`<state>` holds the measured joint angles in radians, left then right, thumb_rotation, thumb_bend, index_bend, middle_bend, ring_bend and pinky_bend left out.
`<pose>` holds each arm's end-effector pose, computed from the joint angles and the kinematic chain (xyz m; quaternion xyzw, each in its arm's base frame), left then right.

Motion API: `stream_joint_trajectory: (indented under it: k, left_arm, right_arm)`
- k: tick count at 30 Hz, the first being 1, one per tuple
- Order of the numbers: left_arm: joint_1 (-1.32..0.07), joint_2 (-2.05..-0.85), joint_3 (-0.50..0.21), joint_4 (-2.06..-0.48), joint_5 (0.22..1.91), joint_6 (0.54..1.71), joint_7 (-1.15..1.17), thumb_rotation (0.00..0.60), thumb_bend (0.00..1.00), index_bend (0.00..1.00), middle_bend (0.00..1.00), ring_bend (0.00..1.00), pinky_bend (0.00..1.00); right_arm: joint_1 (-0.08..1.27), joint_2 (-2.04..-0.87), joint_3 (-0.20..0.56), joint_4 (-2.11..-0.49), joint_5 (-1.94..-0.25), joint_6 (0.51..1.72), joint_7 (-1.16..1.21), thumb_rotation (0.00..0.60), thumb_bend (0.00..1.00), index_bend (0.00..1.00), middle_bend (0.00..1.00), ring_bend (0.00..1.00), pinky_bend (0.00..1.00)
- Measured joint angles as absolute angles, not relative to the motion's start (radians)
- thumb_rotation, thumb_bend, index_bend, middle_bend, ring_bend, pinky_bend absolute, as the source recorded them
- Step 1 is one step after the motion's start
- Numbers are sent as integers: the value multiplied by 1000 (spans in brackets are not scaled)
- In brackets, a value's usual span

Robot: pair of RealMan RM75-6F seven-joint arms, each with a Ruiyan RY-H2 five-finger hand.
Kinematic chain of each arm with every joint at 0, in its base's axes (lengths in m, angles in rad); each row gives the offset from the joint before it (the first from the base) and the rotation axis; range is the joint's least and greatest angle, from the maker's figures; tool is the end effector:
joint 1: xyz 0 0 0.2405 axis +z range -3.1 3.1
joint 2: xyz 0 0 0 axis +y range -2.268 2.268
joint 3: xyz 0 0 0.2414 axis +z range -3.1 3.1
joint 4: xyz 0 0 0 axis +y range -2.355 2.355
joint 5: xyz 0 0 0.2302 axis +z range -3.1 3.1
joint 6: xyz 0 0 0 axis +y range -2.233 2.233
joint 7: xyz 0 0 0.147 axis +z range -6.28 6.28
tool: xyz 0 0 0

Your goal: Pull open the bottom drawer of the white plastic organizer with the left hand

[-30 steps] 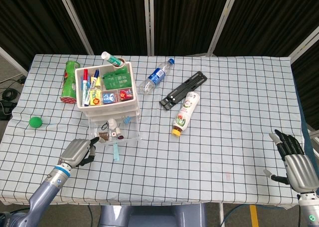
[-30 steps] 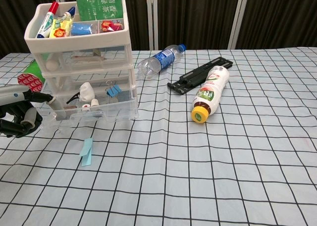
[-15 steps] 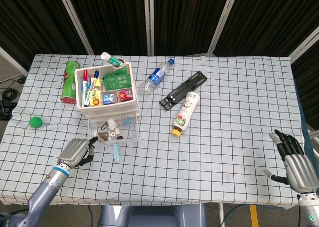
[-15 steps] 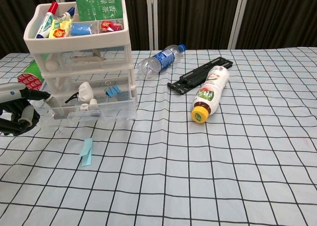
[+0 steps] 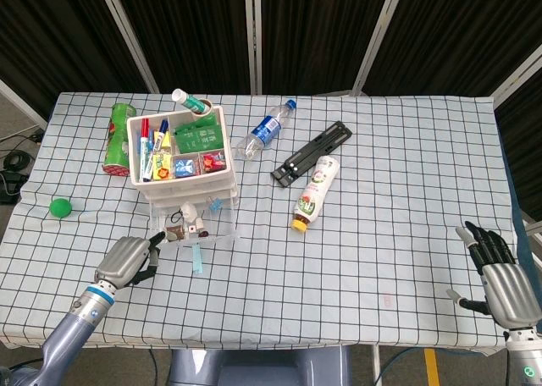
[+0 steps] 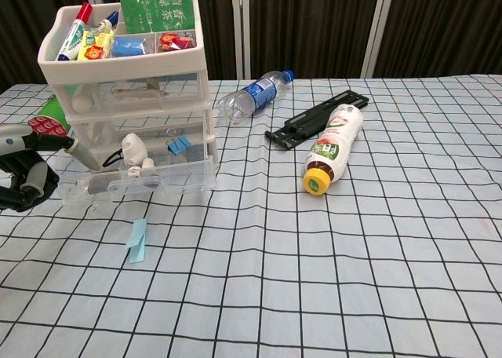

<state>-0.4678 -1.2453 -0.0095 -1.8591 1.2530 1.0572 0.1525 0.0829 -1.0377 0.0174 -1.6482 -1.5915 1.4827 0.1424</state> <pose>-0.1934 0.2372 0.0181 -0.6970 -0.5009 -0.3528 0.3726 -0.2973 -0.1758 0.1457 0.6078 -0.4089 0.4194 0.5362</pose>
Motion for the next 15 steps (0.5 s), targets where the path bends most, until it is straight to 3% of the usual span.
stream_joint_trajectory:
  k: [7,15]
  left_arm:
    - [-444,-1190,-7,-1910,1326,1131,179,600,653,225,732,758,649]
    - [-437,-1108,-35,-1977,1384,1205,289,600,283,245,712,757,640]
  right_arm:
    - [84,-1038,16,-1648,-1594,1479,141,600,34,37,0,0,0]
    - [84,-1038,15,-1650,-1594,1478,139,600,33,37,0,0,0]
